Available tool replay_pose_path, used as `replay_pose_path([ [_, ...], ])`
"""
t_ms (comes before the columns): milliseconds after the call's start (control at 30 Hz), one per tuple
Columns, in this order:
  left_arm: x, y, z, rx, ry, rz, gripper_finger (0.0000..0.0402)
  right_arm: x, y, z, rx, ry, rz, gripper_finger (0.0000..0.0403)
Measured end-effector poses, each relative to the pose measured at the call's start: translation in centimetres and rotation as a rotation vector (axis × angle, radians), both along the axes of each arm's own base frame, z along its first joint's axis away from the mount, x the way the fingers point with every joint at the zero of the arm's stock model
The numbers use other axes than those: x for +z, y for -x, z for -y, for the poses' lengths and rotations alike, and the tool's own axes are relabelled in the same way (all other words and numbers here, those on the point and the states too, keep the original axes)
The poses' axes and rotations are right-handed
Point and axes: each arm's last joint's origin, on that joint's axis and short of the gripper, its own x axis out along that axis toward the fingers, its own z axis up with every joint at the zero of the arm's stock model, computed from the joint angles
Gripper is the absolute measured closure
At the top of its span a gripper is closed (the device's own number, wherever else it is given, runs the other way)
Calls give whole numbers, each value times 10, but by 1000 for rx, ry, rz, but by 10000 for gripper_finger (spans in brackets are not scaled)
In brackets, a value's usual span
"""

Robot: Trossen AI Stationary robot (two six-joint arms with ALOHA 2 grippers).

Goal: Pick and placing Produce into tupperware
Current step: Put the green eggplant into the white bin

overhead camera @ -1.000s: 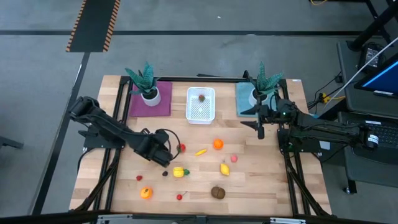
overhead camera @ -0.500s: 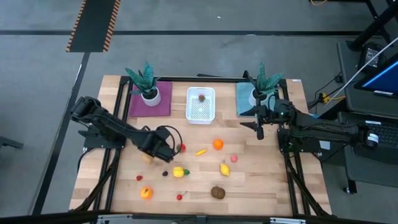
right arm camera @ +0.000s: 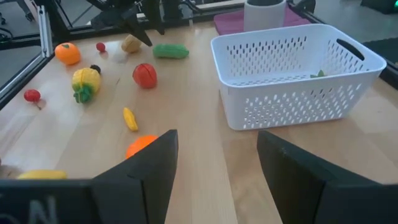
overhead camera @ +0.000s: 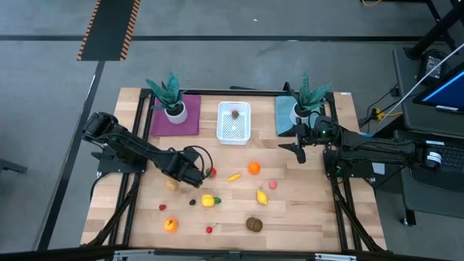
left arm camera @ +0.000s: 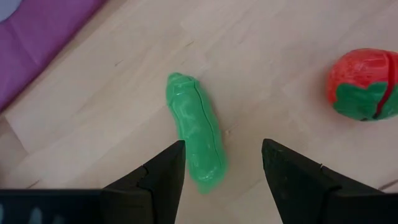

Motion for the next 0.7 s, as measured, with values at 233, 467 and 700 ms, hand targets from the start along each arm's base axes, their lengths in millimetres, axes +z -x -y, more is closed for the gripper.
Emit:
replay_pose_path([
  [233,-10,6,-3,3,-10,-28,198,-1,-1,0,0,-1,-3,180],
  [467,-20,9,-5,16,9,-10,198,0,-1,0,0,2,5,180],
  [700,-31,14,-8,20,13,-8,198,0,-1,0,0,2,5,180],
])
